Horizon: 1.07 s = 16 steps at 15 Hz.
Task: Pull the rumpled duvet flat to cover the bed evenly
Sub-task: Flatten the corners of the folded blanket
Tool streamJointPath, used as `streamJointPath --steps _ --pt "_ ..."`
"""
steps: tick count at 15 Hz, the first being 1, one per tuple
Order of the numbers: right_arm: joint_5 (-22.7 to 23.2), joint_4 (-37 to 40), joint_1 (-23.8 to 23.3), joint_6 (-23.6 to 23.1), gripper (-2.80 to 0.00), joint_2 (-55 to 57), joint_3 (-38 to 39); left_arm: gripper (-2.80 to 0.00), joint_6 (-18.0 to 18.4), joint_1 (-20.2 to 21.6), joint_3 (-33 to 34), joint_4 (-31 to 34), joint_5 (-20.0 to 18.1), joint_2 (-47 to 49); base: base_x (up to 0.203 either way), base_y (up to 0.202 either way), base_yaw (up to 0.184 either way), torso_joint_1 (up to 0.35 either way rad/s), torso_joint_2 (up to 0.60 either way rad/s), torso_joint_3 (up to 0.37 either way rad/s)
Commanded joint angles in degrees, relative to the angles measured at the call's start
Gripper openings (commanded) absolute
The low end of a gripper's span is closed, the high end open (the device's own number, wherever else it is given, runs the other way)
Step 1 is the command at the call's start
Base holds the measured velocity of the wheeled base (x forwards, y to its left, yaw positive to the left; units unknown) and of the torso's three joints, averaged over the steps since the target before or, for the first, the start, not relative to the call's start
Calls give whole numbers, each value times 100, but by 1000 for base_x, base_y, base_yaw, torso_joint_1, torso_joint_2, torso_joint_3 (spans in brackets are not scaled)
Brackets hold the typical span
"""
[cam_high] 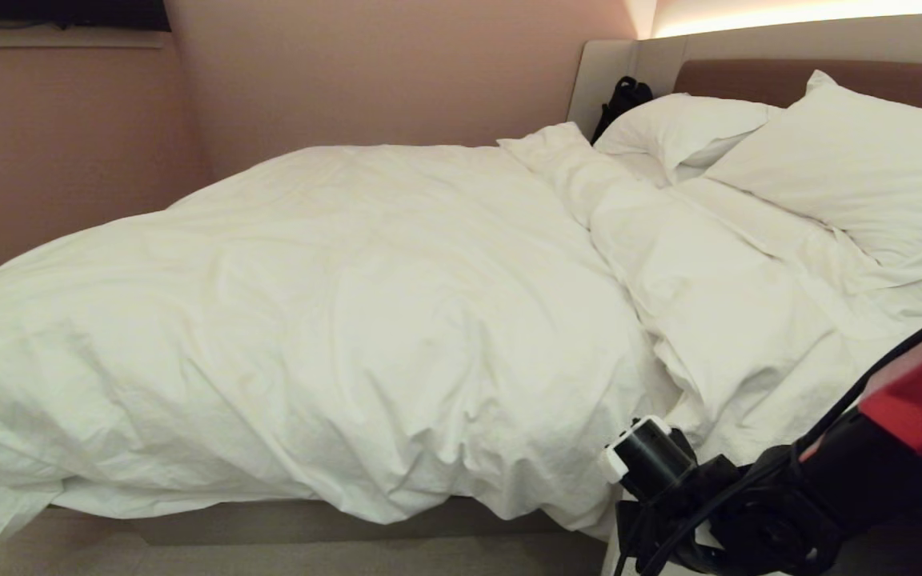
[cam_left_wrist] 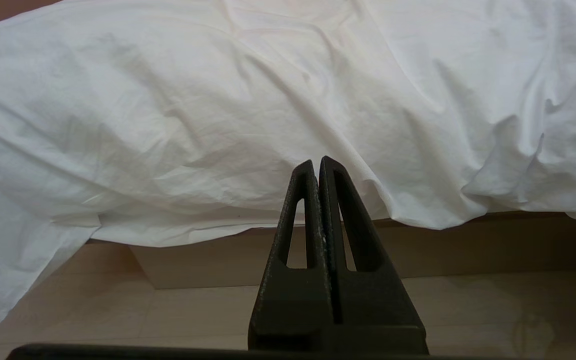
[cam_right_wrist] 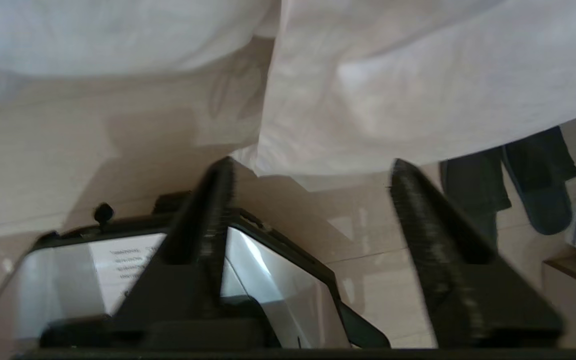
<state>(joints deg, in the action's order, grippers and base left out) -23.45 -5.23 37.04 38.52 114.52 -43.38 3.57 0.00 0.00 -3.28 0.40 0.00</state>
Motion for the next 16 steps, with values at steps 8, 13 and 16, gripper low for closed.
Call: streamJointPath --steps 8,13,16 --pt "-453 -1271 -195 -218 0 1172 -13 -280 12 0 0 -6 3 0 0 0 0 0 0 0" --pt "-753 -1439 -241 -274 0 1413 -56 -280 12 8 0 -6 -14 0 0 0 0 0 0 0" --pt "-877 -1569 -248 -293 0 1449 -55 -280 29 0 0 -6 -23 9 0 0 0 0 0 0"
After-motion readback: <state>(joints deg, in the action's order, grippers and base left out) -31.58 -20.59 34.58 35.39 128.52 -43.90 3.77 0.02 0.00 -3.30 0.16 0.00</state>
